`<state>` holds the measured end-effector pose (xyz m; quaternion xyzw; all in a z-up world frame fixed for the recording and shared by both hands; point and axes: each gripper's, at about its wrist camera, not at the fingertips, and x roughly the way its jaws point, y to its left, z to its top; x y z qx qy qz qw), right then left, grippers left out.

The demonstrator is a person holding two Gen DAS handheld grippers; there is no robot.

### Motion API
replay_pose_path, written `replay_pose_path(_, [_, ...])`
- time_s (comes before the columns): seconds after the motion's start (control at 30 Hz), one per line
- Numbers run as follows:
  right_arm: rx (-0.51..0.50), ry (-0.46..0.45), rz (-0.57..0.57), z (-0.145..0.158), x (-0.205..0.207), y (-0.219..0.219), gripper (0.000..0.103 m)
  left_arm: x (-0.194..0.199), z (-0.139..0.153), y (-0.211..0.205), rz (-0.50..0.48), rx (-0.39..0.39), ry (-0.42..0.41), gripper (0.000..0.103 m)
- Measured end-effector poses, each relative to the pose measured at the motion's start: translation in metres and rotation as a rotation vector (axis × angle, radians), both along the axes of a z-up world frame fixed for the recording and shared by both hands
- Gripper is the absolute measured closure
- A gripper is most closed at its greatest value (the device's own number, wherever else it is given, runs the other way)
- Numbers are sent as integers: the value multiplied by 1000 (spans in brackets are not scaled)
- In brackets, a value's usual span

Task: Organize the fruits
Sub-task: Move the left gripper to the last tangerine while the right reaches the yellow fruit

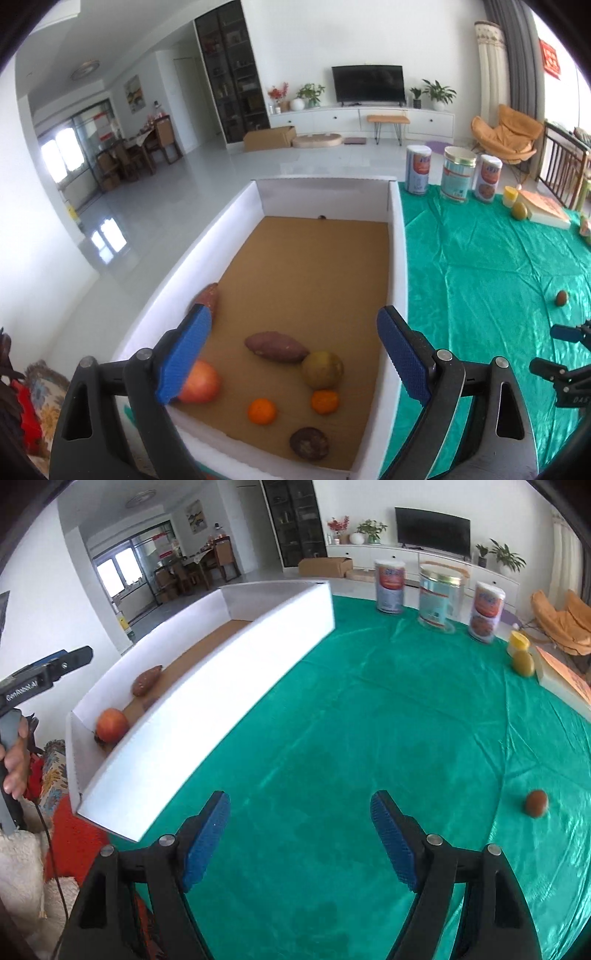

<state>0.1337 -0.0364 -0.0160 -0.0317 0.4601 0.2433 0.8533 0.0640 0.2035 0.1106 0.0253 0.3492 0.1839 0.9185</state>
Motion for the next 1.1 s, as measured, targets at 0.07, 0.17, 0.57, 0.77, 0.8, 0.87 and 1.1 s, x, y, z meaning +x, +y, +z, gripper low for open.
replay_pose_path(0.07, [-21,2,-68,-15,-3,-39,25,4,2,-20,-30,-1,2,10])
replay_pose_path(0.17, [-85,-21,-199,-33,-10,-100,25,11,-1,-53,-100,-39,7,10])
replay_pose_path(0.57, [-218,-40,-615,-69,-28,-244,6,65,-112,-265,-593,-256,247,7])
replay_pose_path(0.77, [-189,-9,-646,-74,-24,-249,0,118,-130,-331,-618,-247,215,8])
replay_pose_path(0.8, [-189,-9,-644,-75,-26,-248,0,129,-133,-340,-610,-249,211,9])
replay_pose_path(0.87, [-188,-10,-642,-75,-27,-247,0,144,-138,-354,-600,-260,205,11])
replay_pose_path(1.1, [-189,-10,-638,-76,-26,-245,0,169,-162,-375,-591,-257,228,58])
